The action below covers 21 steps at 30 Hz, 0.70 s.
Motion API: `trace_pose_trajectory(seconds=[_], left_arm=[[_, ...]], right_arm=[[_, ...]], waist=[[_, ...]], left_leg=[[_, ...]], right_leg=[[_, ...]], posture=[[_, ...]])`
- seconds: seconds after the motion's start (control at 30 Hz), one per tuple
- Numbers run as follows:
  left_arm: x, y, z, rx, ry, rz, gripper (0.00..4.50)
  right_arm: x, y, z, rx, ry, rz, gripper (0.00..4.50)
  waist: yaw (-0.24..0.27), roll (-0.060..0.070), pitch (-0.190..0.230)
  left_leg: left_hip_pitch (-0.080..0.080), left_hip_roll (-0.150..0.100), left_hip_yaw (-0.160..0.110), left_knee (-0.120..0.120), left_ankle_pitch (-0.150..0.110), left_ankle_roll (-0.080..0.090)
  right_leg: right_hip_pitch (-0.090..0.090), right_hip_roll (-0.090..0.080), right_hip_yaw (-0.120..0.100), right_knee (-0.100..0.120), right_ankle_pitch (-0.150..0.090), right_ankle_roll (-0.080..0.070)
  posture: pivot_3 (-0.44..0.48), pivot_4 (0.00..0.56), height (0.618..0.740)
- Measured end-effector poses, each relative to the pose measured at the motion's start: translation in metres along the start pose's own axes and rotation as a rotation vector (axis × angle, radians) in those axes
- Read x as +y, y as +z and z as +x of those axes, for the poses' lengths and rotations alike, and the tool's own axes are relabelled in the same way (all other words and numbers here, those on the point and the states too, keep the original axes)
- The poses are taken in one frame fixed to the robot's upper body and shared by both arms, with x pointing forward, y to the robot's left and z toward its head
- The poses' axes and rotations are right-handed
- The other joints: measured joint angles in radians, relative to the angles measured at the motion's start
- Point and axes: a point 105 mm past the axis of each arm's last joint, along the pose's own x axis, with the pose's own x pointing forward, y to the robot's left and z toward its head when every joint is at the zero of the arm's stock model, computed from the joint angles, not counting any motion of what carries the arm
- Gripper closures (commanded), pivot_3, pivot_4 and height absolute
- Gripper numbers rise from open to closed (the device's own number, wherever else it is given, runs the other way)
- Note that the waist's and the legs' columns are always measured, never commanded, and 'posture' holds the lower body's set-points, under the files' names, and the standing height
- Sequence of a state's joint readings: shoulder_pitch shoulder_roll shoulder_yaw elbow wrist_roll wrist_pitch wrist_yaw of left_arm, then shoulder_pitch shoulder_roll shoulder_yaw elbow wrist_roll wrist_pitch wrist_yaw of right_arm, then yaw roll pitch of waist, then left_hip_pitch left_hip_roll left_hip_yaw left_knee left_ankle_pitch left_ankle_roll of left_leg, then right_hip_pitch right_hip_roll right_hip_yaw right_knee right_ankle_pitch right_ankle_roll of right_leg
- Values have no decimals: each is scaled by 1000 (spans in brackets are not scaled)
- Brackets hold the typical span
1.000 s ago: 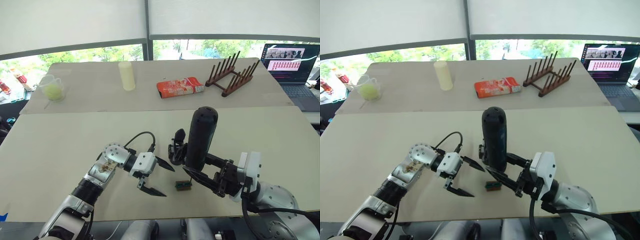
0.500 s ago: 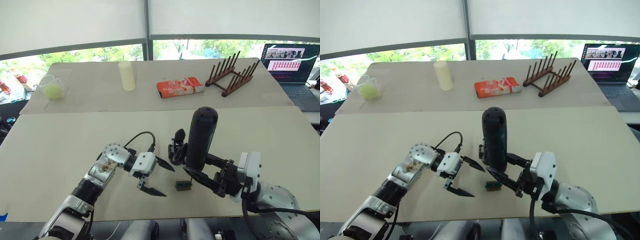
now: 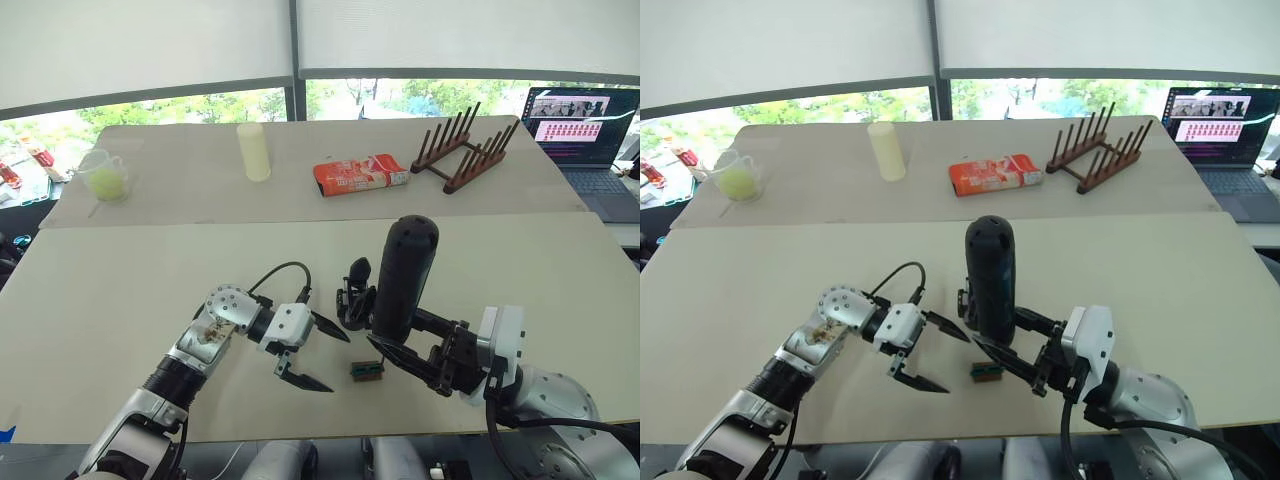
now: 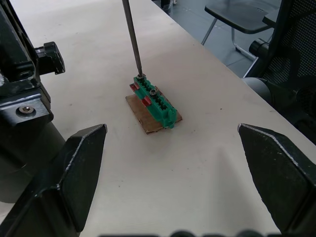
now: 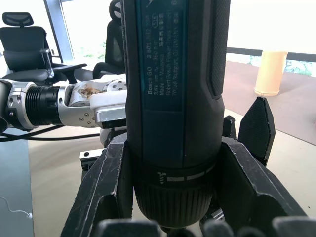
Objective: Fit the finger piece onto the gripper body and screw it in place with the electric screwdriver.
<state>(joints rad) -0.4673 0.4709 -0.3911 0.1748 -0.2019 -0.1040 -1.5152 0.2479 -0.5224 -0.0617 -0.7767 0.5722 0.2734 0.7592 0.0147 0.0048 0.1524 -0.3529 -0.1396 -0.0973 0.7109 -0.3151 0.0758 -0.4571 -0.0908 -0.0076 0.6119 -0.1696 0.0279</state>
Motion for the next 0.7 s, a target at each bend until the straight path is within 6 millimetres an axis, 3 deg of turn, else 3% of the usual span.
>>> trace_pose_trajectory(seconds=[0.7], left_arm=[[0,0,0,1,-4,2,0]], right_arm=[[0,-1,0,1,-1,2,2603]], waist=[[0,0,0]], left_leg=[[0,0,0,0,0,0]], right_leg=[[0,0,0,0,0,0]], posture=[[0,150,740]])
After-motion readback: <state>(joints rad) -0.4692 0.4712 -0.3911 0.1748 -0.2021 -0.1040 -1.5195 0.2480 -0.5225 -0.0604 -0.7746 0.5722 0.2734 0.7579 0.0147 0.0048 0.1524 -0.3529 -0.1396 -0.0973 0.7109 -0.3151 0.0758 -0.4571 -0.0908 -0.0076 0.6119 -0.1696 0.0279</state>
